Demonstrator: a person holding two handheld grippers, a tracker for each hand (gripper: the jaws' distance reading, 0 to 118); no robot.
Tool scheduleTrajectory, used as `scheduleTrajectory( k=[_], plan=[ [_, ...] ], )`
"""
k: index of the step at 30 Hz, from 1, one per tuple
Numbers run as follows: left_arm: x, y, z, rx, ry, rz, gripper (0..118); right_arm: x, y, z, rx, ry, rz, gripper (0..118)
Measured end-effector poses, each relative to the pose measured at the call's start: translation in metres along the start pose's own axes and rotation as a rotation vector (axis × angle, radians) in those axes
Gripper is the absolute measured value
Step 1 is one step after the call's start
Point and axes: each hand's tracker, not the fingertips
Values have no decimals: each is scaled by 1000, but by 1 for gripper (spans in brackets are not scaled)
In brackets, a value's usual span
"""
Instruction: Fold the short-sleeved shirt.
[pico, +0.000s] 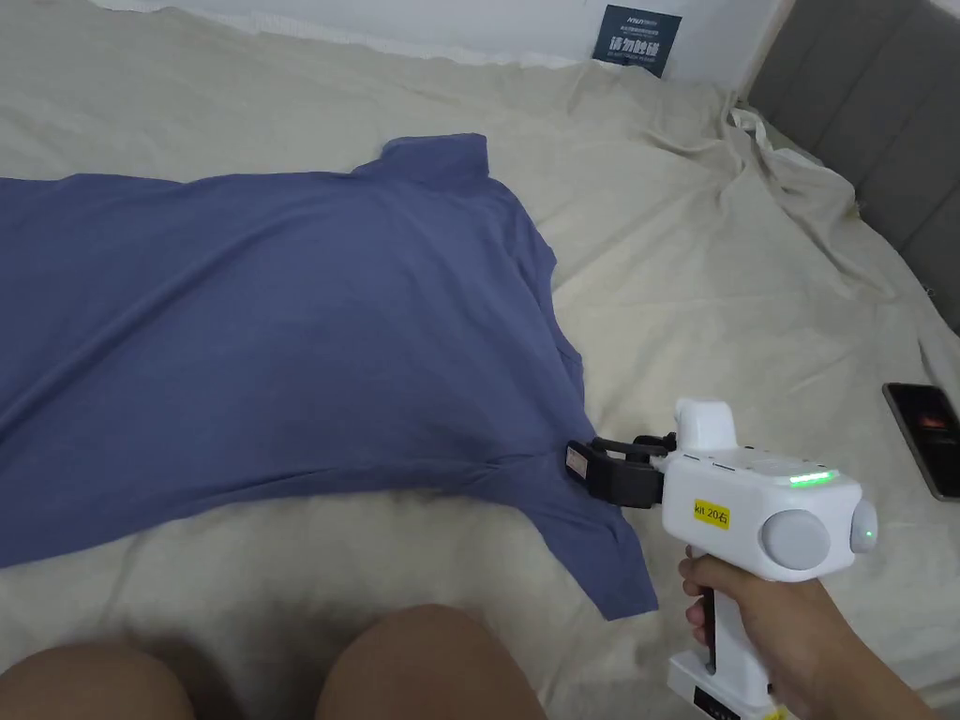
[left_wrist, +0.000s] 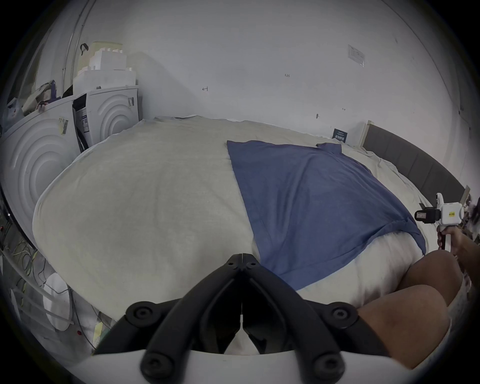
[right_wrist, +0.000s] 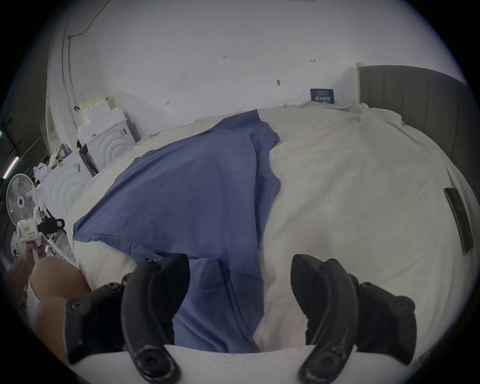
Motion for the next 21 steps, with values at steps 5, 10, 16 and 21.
scheduleTrajectory(
  k=[5,10,16,21],
  plan=[
    [-2,4,-12,-8,-9,2,0,-7,-8,-14,-36,-26,38,42],
    [-3,4,-21,-31,-20,-3,0,-10,-15,-21,-37,-43,56,22],
    [-5,3,-24,-46,-34,-14,0,-16,-12,-20,-43,-27,73,3],
    [-9,6,-24,-60,-54,-61,0,-29,4,1,17,14,55,2]
  ],
)
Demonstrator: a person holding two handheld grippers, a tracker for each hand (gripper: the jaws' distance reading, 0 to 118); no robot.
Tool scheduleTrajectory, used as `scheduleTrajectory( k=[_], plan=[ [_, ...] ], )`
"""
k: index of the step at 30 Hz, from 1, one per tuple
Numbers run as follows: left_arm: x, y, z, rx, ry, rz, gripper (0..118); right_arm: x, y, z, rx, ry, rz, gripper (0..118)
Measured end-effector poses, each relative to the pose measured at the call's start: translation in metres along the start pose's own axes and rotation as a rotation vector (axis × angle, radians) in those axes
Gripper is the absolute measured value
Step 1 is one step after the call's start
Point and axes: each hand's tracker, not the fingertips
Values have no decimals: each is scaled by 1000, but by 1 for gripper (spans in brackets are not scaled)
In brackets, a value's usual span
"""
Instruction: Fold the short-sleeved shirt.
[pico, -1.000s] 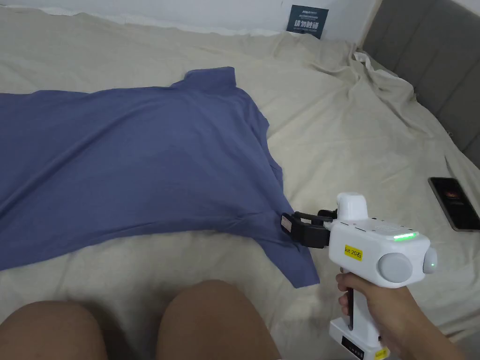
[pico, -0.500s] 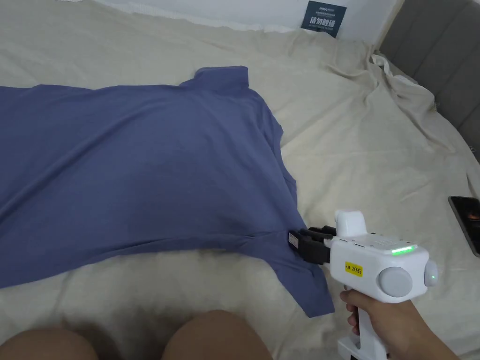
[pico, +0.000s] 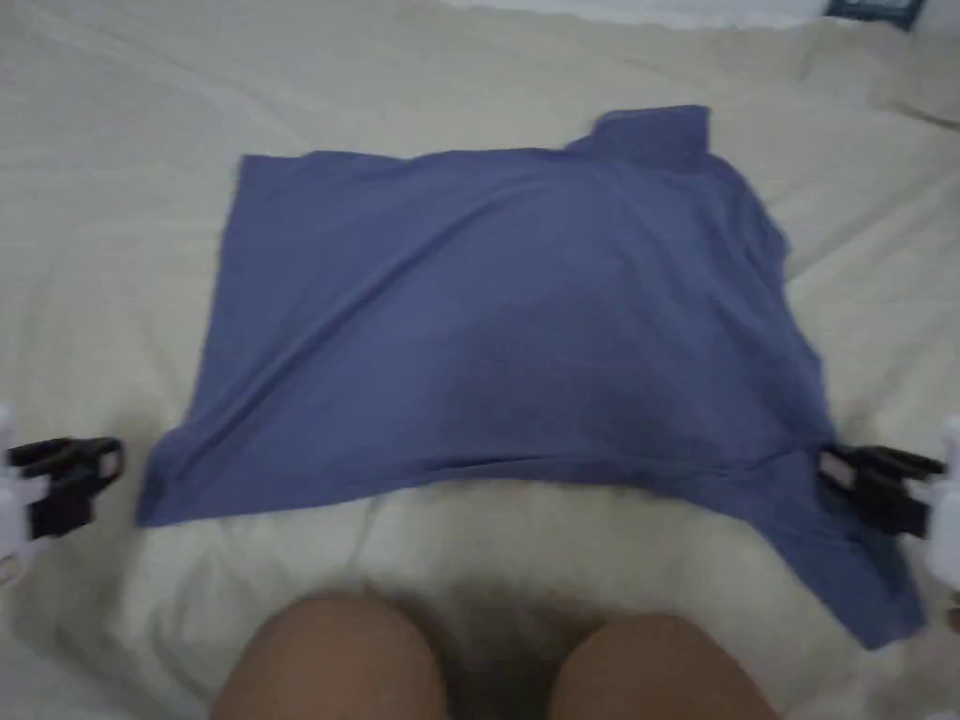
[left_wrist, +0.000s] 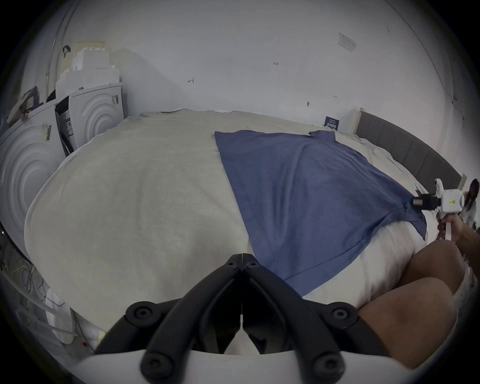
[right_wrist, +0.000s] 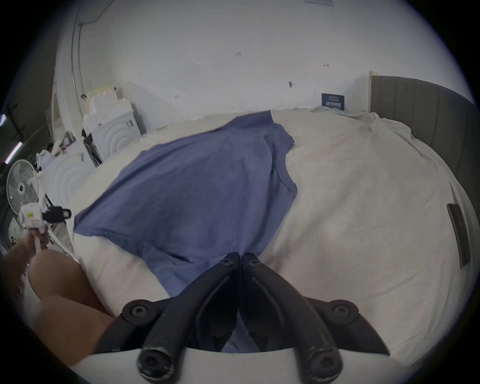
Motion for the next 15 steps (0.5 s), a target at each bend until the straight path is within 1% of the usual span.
scheduleTrajectory(
  k=[2,4,5,6,7,8,10,11,12,13,15],
  plan=[
    [-7,-1,-4,-27,-45,14,0,-2,-4,-3,8,7,5,2],
    [-8,-2,-6,-20,-41,1,0,4,3,-1,12,8,8,2],
    [-9,-2,-7,-21,-42,1,3,6,2,-2,11,9,6,2],
    [-15,-3,-10,-18,-52,13,23,7,1,-3,7,9,4,2],
    [-19,-4,-11,-15,-95,45,43,8,-1,-4,4,8,4,2],
    [-21,-4,-12,-13,-127,70,53,16,4,-11,3,6,7,2],
    [-23,-6,-16,-17,-186,100,53,21,1,-14,-3,3,4,2],
    [-23,-7,-18,-17,-175,84,53,24,-1,-14,-4,3,3,2],
    [-23,-8,-20,-19,-159,77,53,16,2,-12,-5,4,1,2],
    [-25,-9,-23,-24,-157,76,53,15,1,-10,-6,6,0,2],
    [-23,-13,-29,-57,-190,103,53,18,-2,-8,-6,3,3,2]
  ],
)
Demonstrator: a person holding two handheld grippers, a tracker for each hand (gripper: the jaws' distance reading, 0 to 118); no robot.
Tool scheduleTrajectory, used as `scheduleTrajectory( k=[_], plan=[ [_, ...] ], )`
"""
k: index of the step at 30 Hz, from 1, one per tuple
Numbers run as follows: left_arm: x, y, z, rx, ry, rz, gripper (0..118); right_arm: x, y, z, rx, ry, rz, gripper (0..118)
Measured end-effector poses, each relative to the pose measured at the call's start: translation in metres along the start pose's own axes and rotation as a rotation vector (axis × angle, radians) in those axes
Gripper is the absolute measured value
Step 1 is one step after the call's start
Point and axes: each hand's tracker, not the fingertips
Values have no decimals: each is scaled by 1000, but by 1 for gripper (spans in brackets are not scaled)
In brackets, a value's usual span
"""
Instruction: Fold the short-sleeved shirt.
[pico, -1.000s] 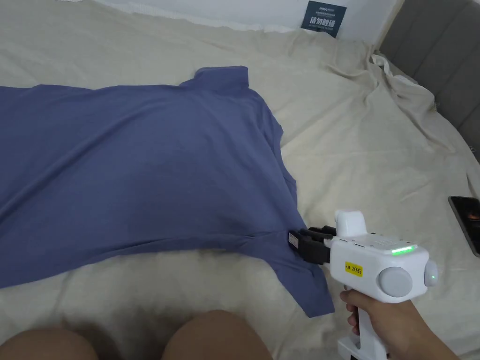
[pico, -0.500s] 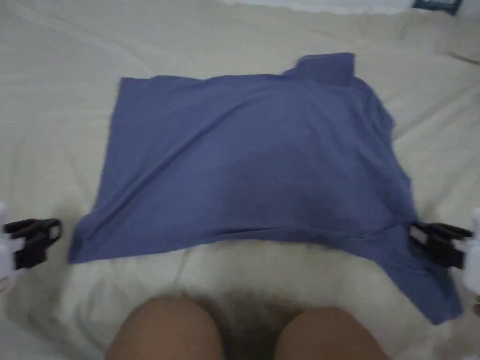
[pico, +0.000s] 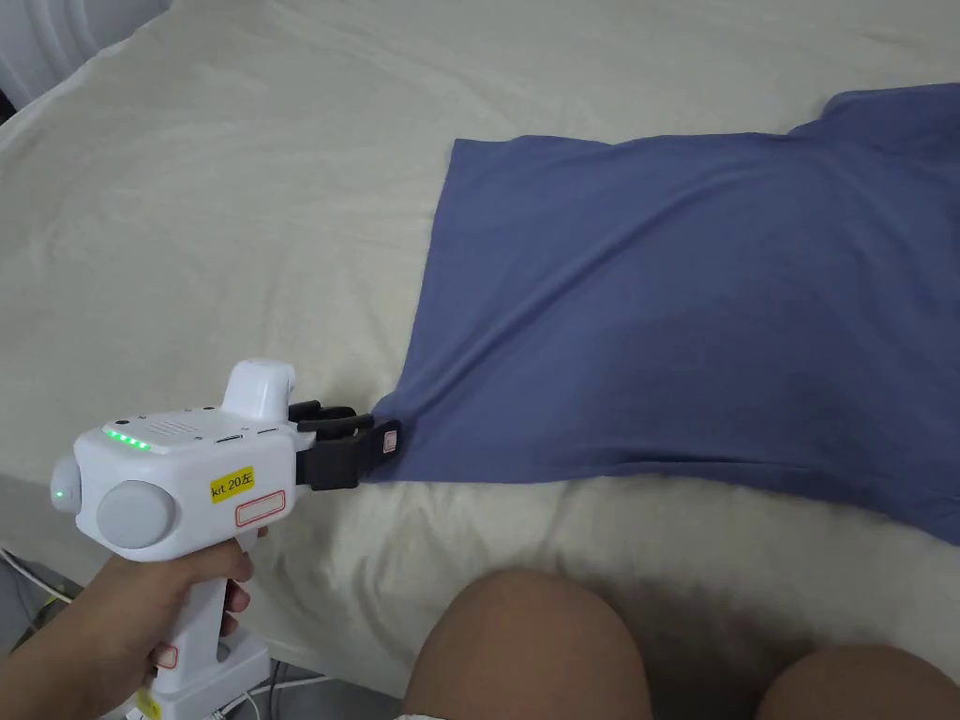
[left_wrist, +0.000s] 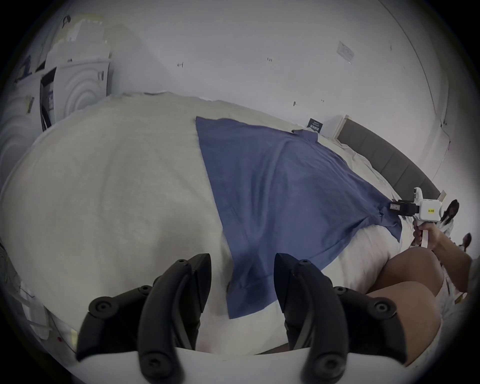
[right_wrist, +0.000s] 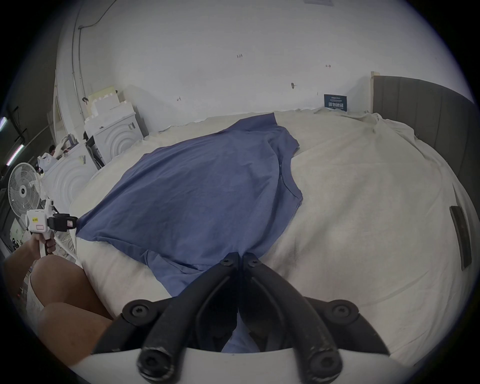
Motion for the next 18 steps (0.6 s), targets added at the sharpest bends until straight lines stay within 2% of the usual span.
scheduleTrajectory(
  k=[1,4,8,9,10,11,12,18],
  plan=[
    [1,-2,-3,-8,-6,-10,53,-16,1,2,0,0,0,2],
    [2,-9,-14,-68,26,-68,53,-21,-3,7,1,0,-7,2],
    [-5,-10,-12,-39,10,-1,52,-39,0,10,1,0,-11,2],
    [-5,-9,-10,-34,13,10,46,-35,4,9,3,1,-14,2],
    [-5,-9,-10,-33,16,-3,30,-36,4,11,6,3,-19,2],
    [-2,-9,-10,-30,30,-27,9,-37,4,13,8,6,-24,2],
    [0,-10,-10,-30,66,-59,4,-39,3,14,10,8,-27,2],
    [3,-9,0,-8,4,-19,1,-28,7,14,32,24,-53,2]
  ],
)
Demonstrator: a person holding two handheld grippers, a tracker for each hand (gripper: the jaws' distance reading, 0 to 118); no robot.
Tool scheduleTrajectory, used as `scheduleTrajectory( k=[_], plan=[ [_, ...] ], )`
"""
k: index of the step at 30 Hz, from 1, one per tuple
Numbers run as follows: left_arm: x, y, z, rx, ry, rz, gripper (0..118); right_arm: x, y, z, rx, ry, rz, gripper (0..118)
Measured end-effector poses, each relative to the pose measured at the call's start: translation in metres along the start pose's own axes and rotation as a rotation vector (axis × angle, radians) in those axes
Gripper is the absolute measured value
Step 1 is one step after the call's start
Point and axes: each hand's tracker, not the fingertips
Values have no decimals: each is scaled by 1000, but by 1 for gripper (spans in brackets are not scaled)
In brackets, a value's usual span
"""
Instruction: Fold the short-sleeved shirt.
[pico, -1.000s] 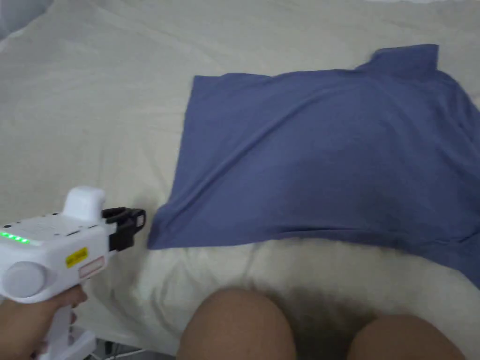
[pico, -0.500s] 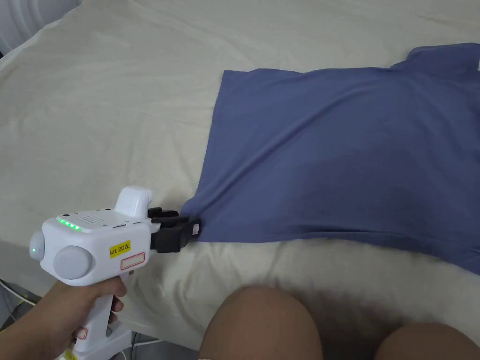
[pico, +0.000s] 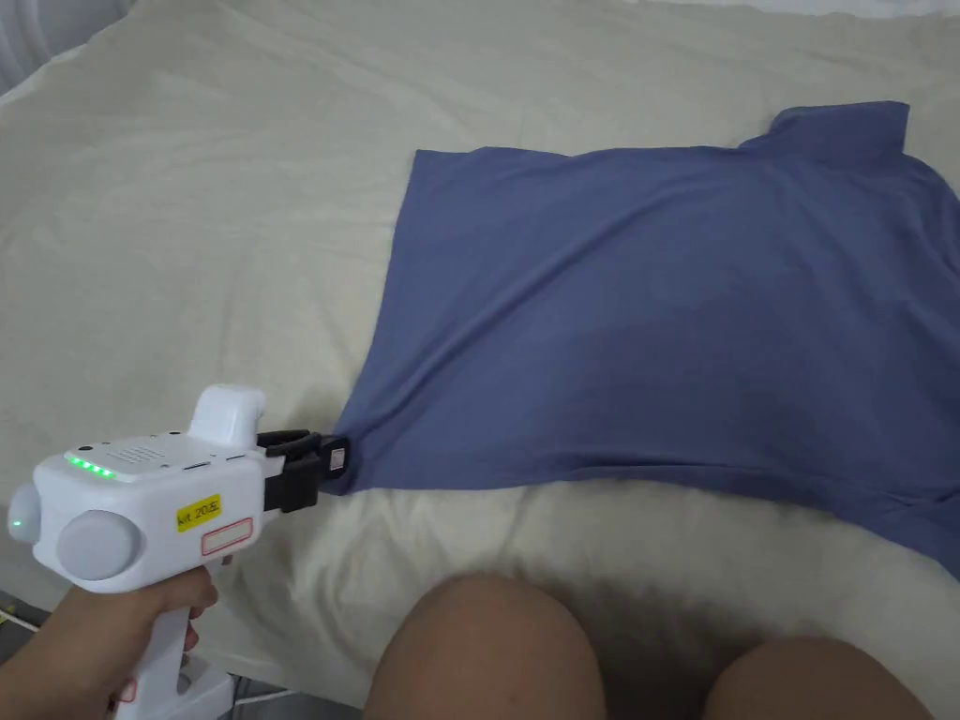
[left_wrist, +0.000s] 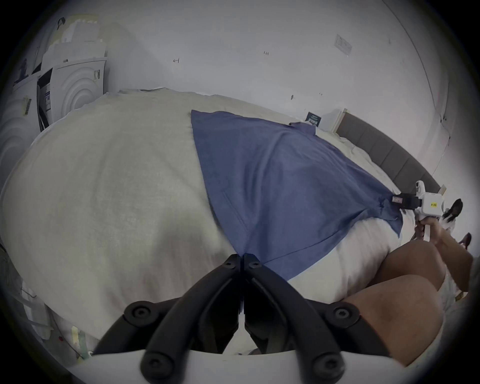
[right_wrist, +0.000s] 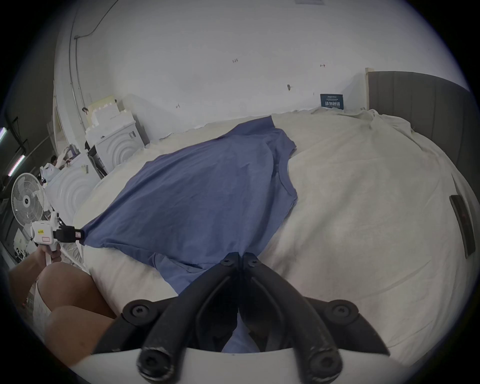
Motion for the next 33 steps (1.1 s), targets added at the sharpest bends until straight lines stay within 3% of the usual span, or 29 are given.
scheduleTrajectory(
  k=[9,26,33],
  plan=[
    [7,9,27,63,-20,39,1,28,-2,34,64,25,-75,2],
    [22,17,78,162,-27,61,1,11,-13,91,130,50,-111,2],
    [21,52,54,198,-24,83,1,20,24,68,171,61,-109,2]
  ],
)
